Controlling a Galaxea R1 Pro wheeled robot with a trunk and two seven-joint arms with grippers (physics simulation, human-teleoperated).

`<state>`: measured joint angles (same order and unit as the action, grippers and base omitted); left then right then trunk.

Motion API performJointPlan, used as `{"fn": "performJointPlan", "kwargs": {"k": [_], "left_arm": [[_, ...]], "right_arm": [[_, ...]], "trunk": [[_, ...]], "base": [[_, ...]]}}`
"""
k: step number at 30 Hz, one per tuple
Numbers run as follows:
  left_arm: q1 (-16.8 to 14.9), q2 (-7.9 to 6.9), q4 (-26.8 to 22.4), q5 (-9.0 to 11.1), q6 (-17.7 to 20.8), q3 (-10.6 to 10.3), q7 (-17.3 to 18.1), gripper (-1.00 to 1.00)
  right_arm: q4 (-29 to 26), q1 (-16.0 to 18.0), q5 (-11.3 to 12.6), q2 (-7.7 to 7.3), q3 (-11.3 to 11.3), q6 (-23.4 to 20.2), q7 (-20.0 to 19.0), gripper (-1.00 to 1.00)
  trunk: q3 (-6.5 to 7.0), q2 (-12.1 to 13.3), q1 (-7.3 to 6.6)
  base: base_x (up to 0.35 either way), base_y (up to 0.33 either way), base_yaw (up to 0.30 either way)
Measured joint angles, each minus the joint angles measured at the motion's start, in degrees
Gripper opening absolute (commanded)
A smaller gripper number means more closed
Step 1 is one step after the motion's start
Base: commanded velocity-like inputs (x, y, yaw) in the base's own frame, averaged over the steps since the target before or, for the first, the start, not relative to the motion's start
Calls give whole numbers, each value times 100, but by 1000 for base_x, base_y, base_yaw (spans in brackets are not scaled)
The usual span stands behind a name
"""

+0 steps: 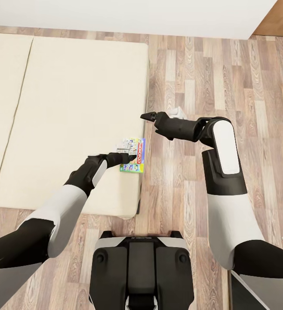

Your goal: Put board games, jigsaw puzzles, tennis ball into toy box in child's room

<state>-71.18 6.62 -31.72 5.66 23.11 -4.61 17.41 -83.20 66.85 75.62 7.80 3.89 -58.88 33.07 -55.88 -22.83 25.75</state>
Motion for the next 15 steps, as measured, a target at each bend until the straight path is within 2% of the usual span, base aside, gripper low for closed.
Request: {"fn": "performJointPlan", "kwargs": {"k": [15], "left_arm": [[0, -30, -23, 8, 5, 14, -30, 100]], "right_arm": [[0, 0, 5, -2, -9, 0, 0, 100]], "trunk": [[0, 0, 0]], "base": [[0, 0, 0]]}}
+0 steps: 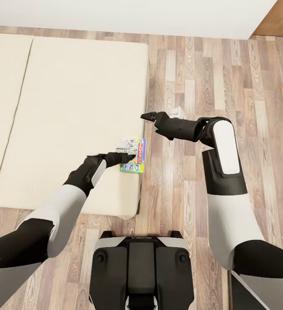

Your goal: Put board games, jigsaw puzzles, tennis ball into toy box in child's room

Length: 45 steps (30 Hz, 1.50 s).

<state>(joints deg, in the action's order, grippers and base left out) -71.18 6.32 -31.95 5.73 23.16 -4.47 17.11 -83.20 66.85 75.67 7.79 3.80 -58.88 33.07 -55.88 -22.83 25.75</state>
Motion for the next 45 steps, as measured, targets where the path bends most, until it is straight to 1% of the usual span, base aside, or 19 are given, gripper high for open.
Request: {"fn": "performJointPlan", "kwargs": {"k": [9, 16, 22, 28, 35, 36, 39, 42, 43, 45], "left_arm": [[0, -50, -6, -6, 27, 14, -32, 100], [0, -146, -19, -8, 31, 20, -64, 100], [0, -258, -23, -8, 39, 28, -73, 100], [0, -338, -29, -8, 50, 83, -75, 100], [0, -509, -44, -4, 92, 252, -52, 100], [0, -558, -46, -4, 109, 292, -43, 100], [0, -634, -52, -2, 179, 351, -24, 100], [0, -724, -70, 5, 335, 419, -8, 100], [0, -783, -120, 7, 480, 462, 3, 100], [0, -845, -220, 12, 659, 506, 11, 100]], "right_arm": [[0, 0, -4, 0, 3, 0, 0, 100], [0, 0, 2, -3, 0, 0, 0, 100], [0, 0, 7, -5, 0, 0, 0, 100], [0, 0, 8, -6, 0, 0, 0, 100], [0, -5, 10, -13, -6, 0, 0, 100], [0, -6, 11, -14, -7, 0, 0, 100], [-3, -8, 11, -18, -8, -2, 1, 100], [-5, -5, 6, -21, -9, -5, 0, 100], [-6, -3, 5, -23, -9, -8, -2, 100], [-7, -2, 4, -25, -9, -12, -4, 100]], "trunk": [[0, 0, 0], [0, 0, 0], [0, 0, 0], [0, 0, 0], [0, 0, 0], [0, 0, 0], [0, 0, 0], [0, 0, 0], [0, 0, 0], [0, 0, 0]], "base": [[0, 0, 0], [0, 0, 0], [0, 0, 0], [0, 0, 0], [0, 0, 0], [0, 0, 0], [0, 0, 0], [0, 0, 0], [0, 0, 0], [0, 0, 0]]}}
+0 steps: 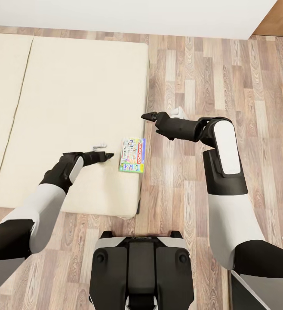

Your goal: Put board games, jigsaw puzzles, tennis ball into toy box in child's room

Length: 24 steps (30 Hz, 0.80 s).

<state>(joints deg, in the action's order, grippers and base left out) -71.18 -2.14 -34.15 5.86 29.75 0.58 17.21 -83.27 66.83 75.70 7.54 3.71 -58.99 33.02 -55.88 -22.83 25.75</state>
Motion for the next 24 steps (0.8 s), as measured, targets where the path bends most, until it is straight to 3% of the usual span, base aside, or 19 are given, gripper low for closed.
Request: {"fn": "performJointPlan", "kwargs": {"k": [7, 12, 13, 17, 24], "left_arm": [[75, -293, -714, 14, 996, 257, 143, 100], [187, -475, -1295, 40, 1707, 408, 843, 100], [241, -566, -1468, 44, 1923, 431, 1155, 100], [377, -809, -1871, 52, 2359, 461, 1869, 100], [540, -1134, -2197, 72, 2733, 479, 2541, 100]], "right_arm": [[-2, 9, -7, -7, -4, -33, -4, 100], [-2, -11, -11, -43, -8, -52, -5, 100], [-2, -21, -13, -76, -8, -55, -8, 100], [-7, -35, -12, -156, -9, -56, -17, 100], [-41, -142, -11, -250, -20, -58, -35, 100]], "trunk": [[0, 0, 0], [0, 0, 0], [0, 0, 0], [2, 0, 0], [41, 0, 0]], "base": [[0, 0, 0], [0, 0, 0], [0, 0, 0], [0, 0, 0], [0, 0, 0]]}}
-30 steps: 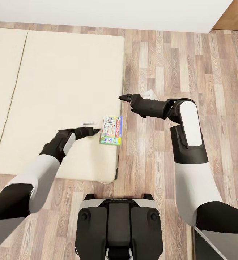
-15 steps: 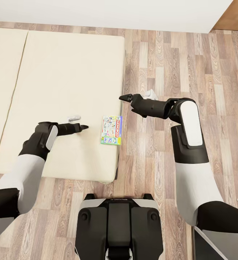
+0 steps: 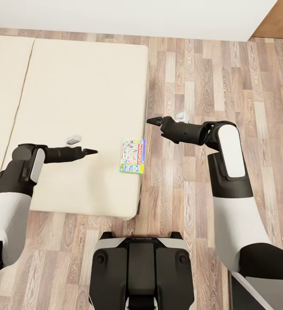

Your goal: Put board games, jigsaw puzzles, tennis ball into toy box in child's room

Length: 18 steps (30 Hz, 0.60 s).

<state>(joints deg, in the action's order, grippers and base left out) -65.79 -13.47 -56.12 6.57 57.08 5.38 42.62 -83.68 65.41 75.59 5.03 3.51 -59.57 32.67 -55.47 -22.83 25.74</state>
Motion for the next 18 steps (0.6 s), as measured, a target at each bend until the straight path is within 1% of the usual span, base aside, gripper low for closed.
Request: {"fn": "performJointPlan", "kwargs": {"k": [2, 3, 9, 10, 14, 15, 18], "left_arm": [[26, -59, -27, 4, 61, 5, 135, 100], [49, -118, -44, 7, 109, 8, 282, 100], [109, -311, -67, 18, 191, 7, 843, 100], [129, -359, -70, 22, 204, 10, 1066, 100], [162, -469, -73, 24, 217, 13, 1548, 100], [185, -545, -74, 27, 220, 14, 1787, 100], [229, -664, -75, 28, 223, 16, 2148, 100]], "right_arm": [[-51, -52, 1, -19, -4, 0, -5, 100], [-103, -98, -1, -51, -8, -1, -8, 100], [-182, -176, -2, -207, -49, 1, -17, 100], [-192, -187, -4, -248, -70, 2, -19, 100], [-206, -199, 1, -291, -95, 1, -21, 100], [-210, -204, 1, -301, -101, 1, -21, 100], [-213, -207, 1, -315, -111, 1, -22, 100]], "trunk": [[17, 0, 0], [25, 0, 0], [80, 0, 0], [89, 0, 0], [126, 0, 0], [136, 0, 0], [164, 0, 0]], "base": [[0, 0, 0], [0, 0, 0], [0, 0, 0], [0, 0, 0], [0, 0, 0], [0, 0, 0], [0, 0, 0]]}}
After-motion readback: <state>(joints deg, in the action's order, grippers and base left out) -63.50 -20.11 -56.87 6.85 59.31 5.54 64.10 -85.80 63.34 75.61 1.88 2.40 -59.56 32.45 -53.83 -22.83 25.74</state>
